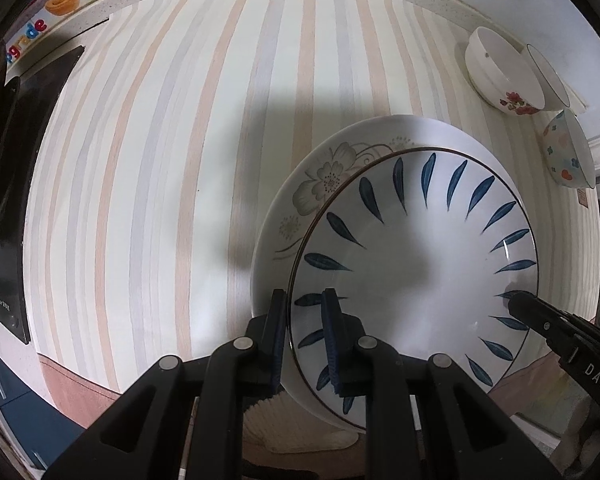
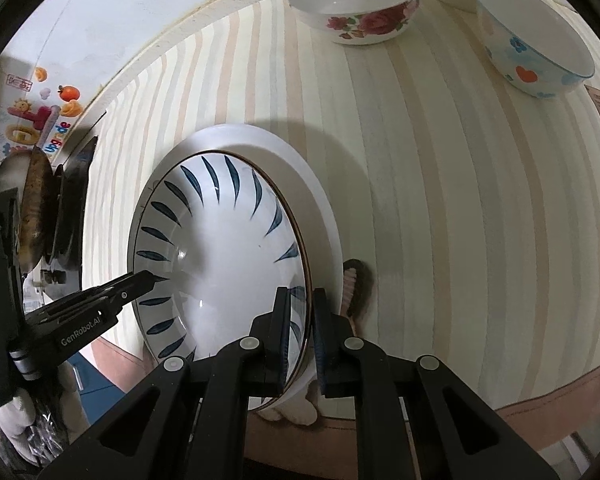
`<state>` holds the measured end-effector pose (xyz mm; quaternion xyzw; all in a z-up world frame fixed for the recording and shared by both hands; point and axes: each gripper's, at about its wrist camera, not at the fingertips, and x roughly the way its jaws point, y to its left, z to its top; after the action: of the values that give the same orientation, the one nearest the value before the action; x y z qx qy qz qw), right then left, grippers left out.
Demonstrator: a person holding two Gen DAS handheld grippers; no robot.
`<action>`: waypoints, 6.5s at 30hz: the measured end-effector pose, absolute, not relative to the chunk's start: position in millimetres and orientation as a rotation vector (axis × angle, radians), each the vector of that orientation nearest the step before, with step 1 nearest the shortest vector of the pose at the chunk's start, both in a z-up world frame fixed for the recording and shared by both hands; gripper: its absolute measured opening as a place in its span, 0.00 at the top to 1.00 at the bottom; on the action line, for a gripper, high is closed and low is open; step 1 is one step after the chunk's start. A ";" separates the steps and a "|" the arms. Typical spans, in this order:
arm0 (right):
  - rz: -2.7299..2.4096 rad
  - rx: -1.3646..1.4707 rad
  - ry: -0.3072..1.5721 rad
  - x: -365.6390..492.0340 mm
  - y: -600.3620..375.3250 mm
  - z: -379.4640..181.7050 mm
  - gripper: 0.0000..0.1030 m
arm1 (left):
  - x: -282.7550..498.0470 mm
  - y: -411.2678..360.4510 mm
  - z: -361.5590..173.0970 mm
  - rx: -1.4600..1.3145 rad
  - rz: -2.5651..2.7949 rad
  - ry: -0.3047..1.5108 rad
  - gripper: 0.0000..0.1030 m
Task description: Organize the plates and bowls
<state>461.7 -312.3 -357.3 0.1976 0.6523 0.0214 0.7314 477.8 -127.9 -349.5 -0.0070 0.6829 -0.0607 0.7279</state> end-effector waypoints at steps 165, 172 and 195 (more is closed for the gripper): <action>0.070 0.625 1.347 479.2 -602.8 -294.9 0.56 | 556.6 -355.9 -269.9 -0.029 -0.297 1.399 0.71; 0.014 0.646 1.291 533.6 -634.8 -292.1 0.51 | 628.8 -382.5 -293.2 -0.062 -0.320 1.457 0.71; -0.032 0.573 1.411 578.3 -606.0 -363.7 0.89 | 629.2 -425.4 -358.8 0.051 -0.371 1.524 0.88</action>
<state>578.3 -606.0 -363.7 0.2598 0.6391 -0.0145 0.7238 629.2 -425.4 -358.8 0.0230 0.6863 -0.1672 0.7075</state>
